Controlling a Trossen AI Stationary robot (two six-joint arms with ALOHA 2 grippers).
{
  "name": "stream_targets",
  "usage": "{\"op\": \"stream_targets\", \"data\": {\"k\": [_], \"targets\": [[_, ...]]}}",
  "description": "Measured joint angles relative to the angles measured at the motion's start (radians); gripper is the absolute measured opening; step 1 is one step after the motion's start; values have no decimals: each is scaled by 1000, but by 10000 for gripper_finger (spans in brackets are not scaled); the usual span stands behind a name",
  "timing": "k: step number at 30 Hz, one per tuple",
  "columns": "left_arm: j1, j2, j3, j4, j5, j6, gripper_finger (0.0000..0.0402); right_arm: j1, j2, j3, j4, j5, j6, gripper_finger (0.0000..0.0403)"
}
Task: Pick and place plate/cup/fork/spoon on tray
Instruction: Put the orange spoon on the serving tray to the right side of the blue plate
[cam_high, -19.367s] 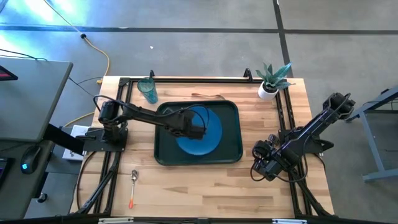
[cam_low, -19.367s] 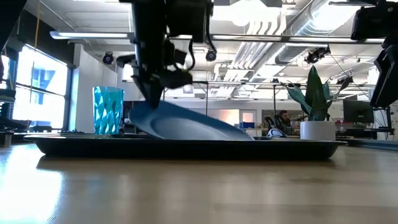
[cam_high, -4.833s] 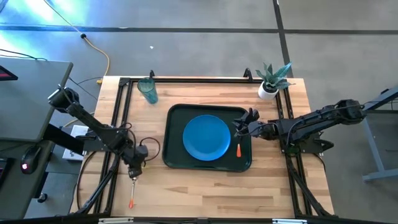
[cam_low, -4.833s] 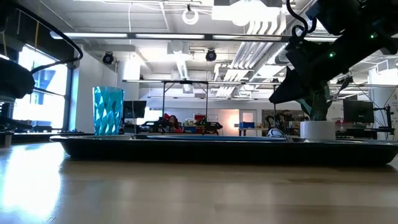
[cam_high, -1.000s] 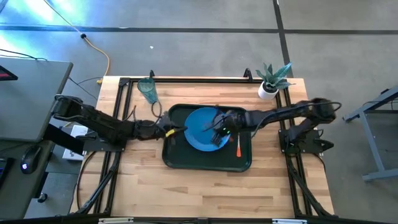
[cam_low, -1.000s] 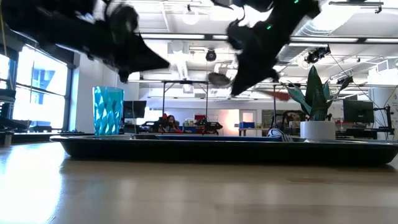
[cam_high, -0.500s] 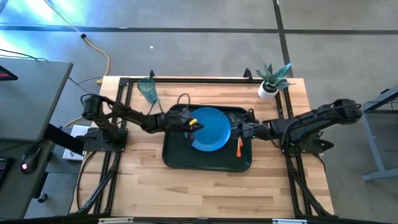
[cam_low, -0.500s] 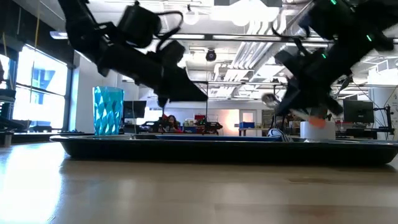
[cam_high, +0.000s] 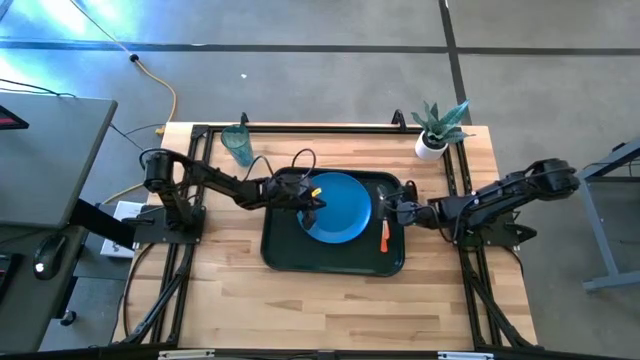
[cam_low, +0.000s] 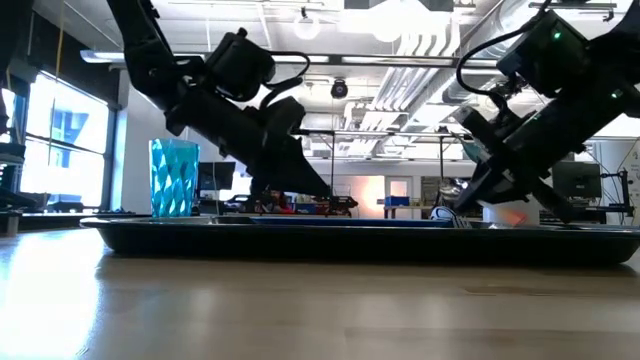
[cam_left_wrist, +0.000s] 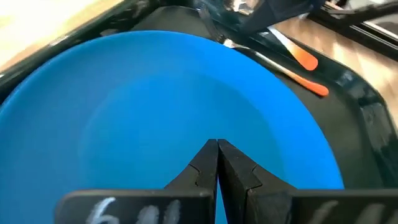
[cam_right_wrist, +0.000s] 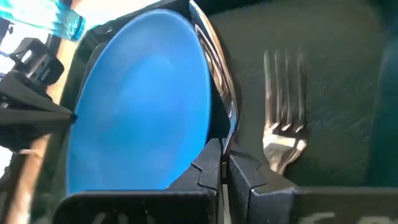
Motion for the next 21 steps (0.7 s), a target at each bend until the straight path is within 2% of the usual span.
{"op": "stream_targets", "data": {"k": [6, 12, 21], "targets": [[0, 0, 0, -53, 4, 56, 0, 0, 24, 39, -5, -52, 66, 0], [0, 0, 0, -44, 5, 81, 0, 0, 107, 86, -84, -70, 165, 0], [0, 0, 0, -51, 4, 129, 0, 0, 222, 149, -111, -62, 184, 0]]}}
